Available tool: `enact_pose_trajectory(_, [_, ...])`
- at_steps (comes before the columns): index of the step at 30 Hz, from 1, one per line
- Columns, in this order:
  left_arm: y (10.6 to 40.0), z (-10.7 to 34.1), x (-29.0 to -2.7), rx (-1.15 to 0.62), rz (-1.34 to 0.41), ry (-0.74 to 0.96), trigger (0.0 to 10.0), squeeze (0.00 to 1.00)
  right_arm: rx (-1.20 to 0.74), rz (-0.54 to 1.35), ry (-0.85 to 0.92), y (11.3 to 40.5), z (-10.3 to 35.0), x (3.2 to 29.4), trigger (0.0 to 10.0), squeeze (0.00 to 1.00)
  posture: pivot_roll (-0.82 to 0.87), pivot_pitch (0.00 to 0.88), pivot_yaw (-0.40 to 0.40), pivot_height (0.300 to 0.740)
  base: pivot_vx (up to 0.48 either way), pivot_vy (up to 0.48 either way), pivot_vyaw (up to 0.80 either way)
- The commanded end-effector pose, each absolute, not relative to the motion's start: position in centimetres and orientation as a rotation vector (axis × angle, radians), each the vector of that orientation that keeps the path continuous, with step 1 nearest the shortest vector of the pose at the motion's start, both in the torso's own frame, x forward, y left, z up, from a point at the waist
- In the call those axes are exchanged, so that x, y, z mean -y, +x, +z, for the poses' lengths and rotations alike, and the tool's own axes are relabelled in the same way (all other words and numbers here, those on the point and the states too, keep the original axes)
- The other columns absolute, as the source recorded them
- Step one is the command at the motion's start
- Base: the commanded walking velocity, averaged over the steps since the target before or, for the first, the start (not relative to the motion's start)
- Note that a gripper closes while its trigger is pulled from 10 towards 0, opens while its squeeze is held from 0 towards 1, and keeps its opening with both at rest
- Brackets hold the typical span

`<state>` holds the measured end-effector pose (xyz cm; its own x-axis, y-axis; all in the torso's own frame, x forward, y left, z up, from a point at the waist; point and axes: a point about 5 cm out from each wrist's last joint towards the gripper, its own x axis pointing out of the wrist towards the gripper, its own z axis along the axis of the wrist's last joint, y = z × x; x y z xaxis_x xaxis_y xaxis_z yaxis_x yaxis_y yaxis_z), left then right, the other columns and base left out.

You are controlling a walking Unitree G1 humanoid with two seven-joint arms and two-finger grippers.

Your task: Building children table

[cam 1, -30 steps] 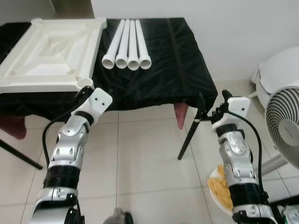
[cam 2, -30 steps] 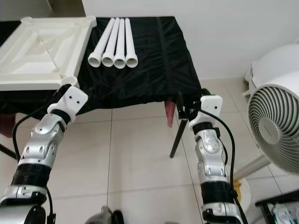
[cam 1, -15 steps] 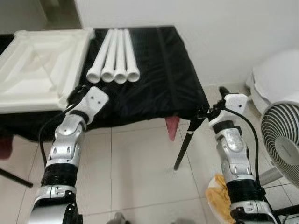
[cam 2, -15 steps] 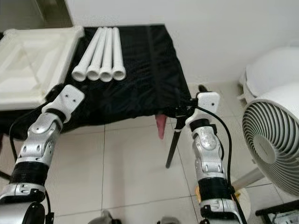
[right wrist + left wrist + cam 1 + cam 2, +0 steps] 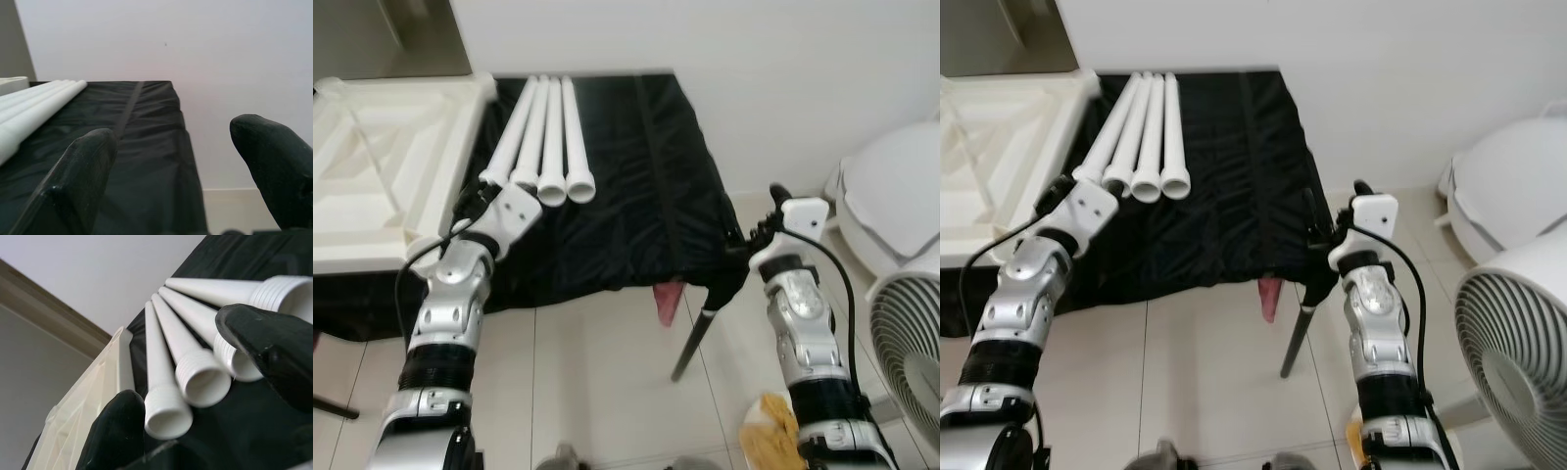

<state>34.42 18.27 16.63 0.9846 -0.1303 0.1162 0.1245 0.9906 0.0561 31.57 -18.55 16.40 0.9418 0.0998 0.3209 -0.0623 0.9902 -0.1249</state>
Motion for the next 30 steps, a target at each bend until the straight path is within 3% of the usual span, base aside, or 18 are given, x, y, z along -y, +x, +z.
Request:
enact_pose_trajectory(1, [34.44, 16.5, -17.7, 0.118, -0.149, 0.043, 10.0, 0.0, 0.32, 0.072, -0.114, 31.46, 16.15, 19.07, 10.0, 0.0, -0.07, 0.054, 0.029, 0.74, 0.0, 0.0, 0.0])
enact_pose_trajectory(20, [34.07, 15.54, -17.34, 0.081, -0.142, 0.013, 10.0, 0.0, 0.31, 0.086, -0.128, 31.2, 15.91, 19.09, 10.0, 0.0, -0.08, 0.044, 0.03, 0.74, 0.0, 0.0, 0.0])
enact_pose_trajectory(30, [34.02, 15.57, -17.32, 0.078, -0.157, 0.02, 10.0, 0.0, 0.312, 0.09, -0.128, 31.07, 15.87, 18.96, 10.0, 0.0, -0.08, 0.042, 0.038, 0.74, 0.0, 0.354, 0.0])
